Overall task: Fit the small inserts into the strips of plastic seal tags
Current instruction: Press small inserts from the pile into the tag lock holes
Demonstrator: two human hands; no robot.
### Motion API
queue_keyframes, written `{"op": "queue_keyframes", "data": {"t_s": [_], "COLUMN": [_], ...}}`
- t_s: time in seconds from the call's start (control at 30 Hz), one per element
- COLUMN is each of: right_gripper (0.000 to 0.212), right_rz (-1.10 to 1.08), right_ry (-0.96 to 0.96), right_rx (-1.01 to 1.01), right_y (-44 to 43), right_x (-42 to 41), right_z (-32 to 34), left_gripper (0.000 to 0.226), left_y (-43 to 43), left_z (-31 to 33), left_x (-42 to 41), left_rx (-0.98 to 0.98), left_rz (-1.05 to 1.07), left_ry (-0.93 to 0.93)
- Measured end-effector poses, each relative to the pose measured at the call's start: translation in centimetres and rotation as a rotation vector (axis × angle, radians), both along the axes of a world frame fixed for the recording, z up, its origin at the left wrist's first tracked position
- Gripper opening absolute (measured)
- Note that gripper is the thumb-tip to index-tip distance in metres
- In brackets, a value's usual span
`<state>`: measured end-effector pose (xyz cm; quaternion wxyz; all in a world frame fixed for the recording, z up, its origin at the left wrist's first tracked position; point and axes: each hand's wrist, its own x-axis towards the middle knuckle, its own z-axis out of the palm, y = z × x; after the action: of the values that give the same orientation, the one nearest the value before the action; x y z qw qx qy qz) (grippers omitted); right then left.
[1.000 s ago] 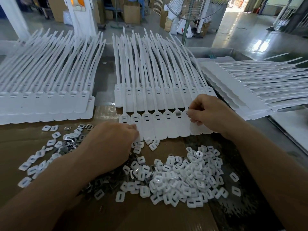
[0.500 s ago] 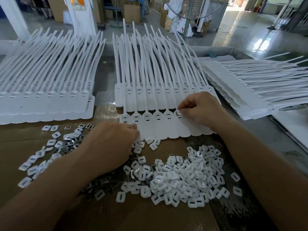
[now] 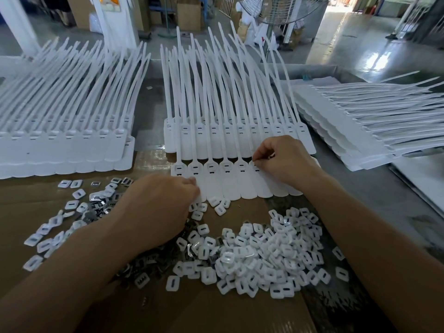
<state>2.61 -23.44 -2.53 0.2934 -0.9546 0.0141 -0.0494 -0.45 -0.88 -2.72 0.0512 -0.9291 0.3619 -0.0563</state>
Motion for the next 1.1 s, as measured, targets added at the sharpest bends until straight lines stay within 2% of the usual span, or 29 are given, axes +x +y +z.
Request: {"op": "queue_keyframes", "data": {"t_s": [0.17,0.4,0.77,0.87,0.97,1.1], "right_gripper": [0.030,0.030,0.018,0.013,0.008,0.013], "right_rz": [-0.041,-0.060,0.020,0.078,0.144,0.185], "right_ry": [0.012,0.101,0.023,0.089,0.207,0.307], "right_rx": [0.045,0.009,0.151,0.110,-0.027,-0.093], "right_y": [0.1,0.6,-1.2,-2.0,-2.6,-3.1], "right_x": [0.4,1.4,-1.0,-2.8,-4.6,-6.0], "right_z": [0.3,1.0,2.0,2.9,3.1,2.9], "left_gripper": [0.044,0.045,0.043,0.042,0.043,0.044], "left_y": [0.0,0.0,-0.1,-0.1,0.0,0.0], "left_z": [0.2,0.4,0.2,0.3,0.2,0.3], "left_x": [-0.1,-0.2,-0.3,-0.4,-0.5,-0.4], "left_rx": [0.006,0.004,0.000,-0.006,-0.016,-0.015], "left_rz": [0.004,0.004,-0.012,-0.011,-0.008,-0.002], "left_ry": [0.006,0.016,0.016,0.013,0.013,0.015]}}
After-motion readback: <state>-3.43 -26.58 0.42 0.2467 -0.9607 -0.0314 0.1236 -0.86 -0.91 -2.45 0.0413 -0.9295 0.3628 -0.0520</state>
